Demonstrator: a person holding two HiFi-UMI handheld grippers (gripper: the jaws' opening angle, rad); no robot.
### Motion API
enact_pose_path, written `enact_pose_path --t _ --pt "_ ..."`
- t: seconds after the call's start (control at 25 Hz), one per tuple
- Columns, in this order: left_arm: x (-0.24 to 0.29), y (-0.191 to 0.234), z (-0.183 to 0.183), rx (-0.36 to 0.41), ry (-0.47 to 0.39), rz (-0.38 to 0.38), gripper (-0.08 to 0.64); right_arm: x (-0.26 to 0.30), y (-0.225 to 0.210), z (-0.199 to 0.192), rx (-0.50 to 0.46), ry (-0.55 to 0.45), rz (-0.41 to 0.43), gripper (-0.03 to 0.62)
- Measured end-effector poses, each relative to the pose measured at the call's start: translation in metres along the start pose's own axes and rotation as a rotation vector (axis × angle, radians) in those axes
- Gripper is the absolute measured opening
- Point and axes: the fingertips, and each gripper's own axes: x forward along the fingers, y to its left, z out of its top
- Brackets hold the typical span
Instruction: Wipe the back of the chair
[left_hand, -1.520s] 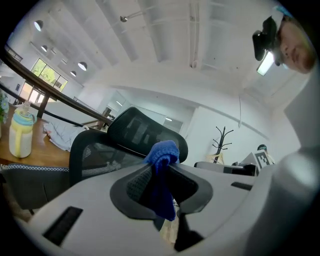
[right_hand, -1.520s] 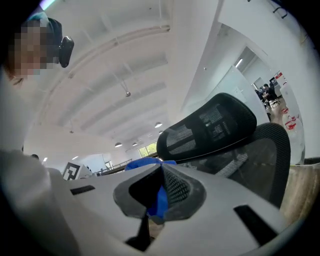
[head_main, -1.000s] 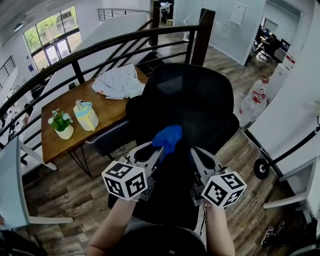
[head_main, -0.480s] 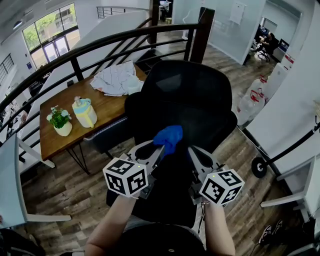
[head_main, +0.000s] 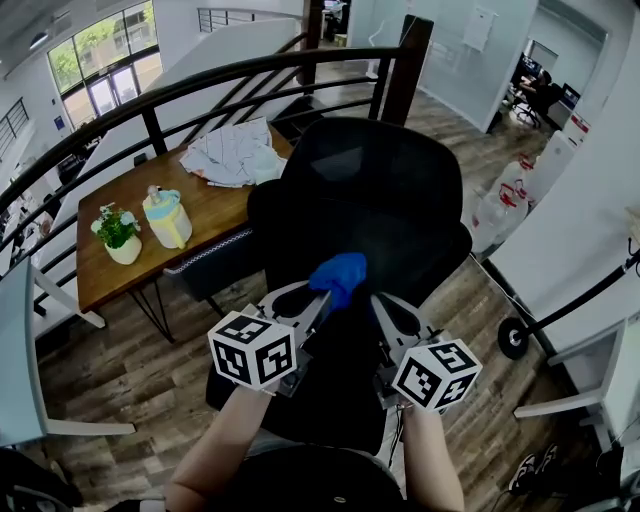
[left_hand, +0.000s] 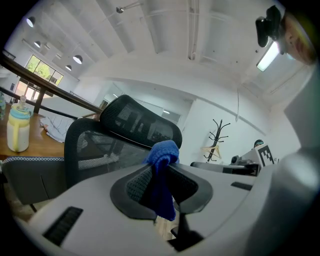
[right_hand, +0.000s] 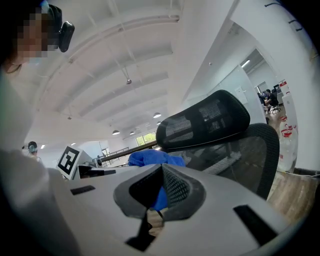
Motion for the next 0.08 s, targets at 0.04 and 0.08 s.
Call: enact_pose_path --t 0.04,0.08 --pt "0.0003 -0.0008 -0.0019 -0.001 0.004 -0.001 0.078 -0.0008 -0.0008 -0.0009 0.000 0.002 -0.003 0.028" --pt "0.0005 -0.0017 -0.0037 -0.003 0.009 -0.001 0.078 -0.0017 -0.0016 -0.0019 -0.001 0.004 -0.005 0.028"
